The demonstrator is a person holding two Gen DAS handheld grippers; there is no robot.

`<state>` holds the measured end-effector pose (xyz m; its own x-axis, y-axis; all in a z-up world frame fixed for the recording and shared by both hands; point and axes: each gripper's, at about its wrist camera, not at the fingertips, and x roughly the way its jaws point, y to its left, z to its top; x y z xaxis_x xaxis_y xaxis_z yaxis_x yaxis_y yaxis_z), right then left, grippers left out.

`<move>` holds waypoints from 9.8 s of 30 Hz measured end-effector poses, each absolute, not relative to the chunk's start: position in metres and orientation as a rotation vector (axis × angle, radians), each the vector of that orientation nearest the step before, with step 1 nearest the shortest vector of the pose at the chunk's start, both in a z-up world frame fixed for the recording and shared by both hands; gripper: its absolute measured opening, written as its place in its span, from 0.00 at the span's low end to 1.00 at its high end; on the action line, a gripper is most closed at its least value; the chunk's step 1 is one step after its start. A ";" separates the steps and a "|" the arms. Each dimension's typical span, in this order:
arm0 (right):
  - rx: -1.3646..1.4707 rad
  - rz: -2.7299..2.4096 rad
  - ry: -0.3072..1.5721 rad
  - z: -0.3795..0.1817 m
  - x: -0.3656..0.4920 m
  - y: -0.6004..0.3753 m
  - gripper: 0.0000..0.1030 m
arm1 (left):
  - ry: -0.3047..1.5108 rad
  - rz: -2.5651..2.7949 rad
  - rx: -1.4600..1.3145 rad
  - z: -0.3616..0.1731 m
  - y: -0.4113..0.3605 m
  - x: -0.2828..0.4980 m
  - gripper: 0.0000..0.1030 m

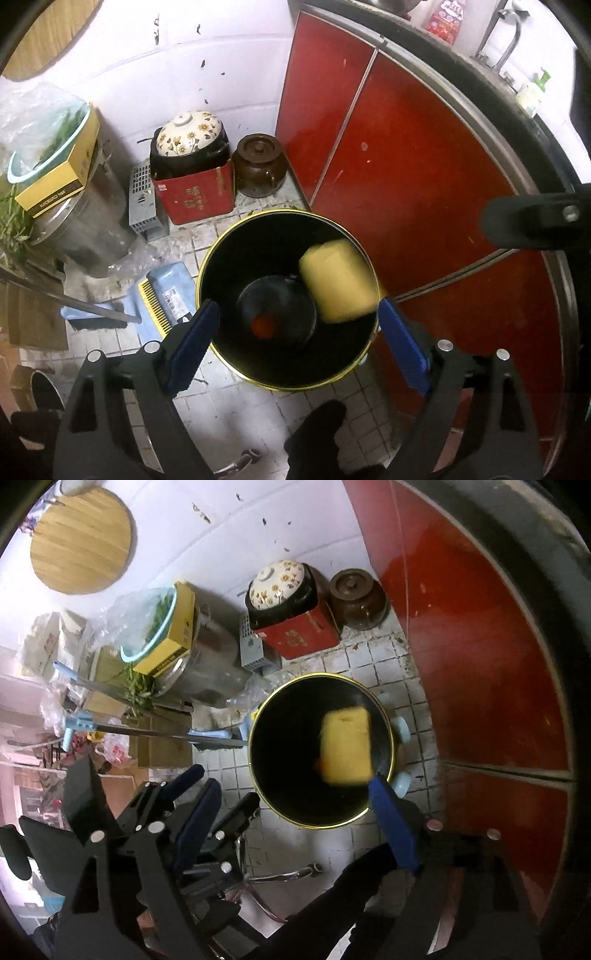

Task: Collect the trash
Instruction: 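Carry lid and sponge down to the floor bin and open both tools over it, then move both open tools back over the counter, then grasp the white foam brush with the left tool while the right tool grasps the green cartoon bag, then carry brush and bag to the floor bin and open both tools over it, then move both open tools back over the counter, then grasp the white-blue blister pack with the left tool while the right tool grasps the green packet, then carry blister pack and packet to the floor bin and open both tools over it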

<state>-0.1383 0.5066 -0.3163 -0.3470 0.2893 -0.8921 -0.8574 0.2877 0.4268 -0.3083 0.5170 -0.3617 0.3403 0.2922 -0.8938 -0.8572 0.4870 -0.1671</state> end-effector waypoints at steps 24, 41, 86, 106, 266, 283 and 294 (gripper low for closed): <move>-0.079 0.319 0.922 -0.047 -0.011 -0.048 0.93 | 0.921 -0.013 -0.122 -0.097 0.175 -0.028 0.90; 0.163 0.027 0.950 -0.055 -0.025 -0.231 0.93 | 1.027 -0.107 -0.063 -0.093 0.035 0.038 0.90; -0.092 0.231 1.193 -0.252 0.278 -0.292 0.51 | 1.221 0.093 -0.077 -0.251 -0.004 0.254 0.45; 0.039 0.096 1.039 -0.158 0.123 -0.306 0.50 | 1.069 0.061 -0.041 -0.150 0.021 0.127 0.33; 0.326 -0.054 1.275 -0.248 0.163 -0.250 0.35 | 0.978 -0.606 0.370 -0.247 -0.071 0.221 0.19; 0.185 -0.020 1.105 -0.168 0.115 -0.241 0.32 | 0.987 -0.412 0.222 -0.157 -0.045 0.135 0.18; 0.144 0.011 1.043 -0.133 0.049 -0.248 0.32 | 0.975 -0.364 0.202 -0.142 -0.049 0.072 0.18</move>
<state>0.0491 -0.2483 -0.1331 0.5045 0.0773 -0.8600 0.0593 0.9905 0.1238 0.0715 -0.0490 -0.1424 0.5075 -0.2096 -0.8357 0.3888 0.9213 0.0050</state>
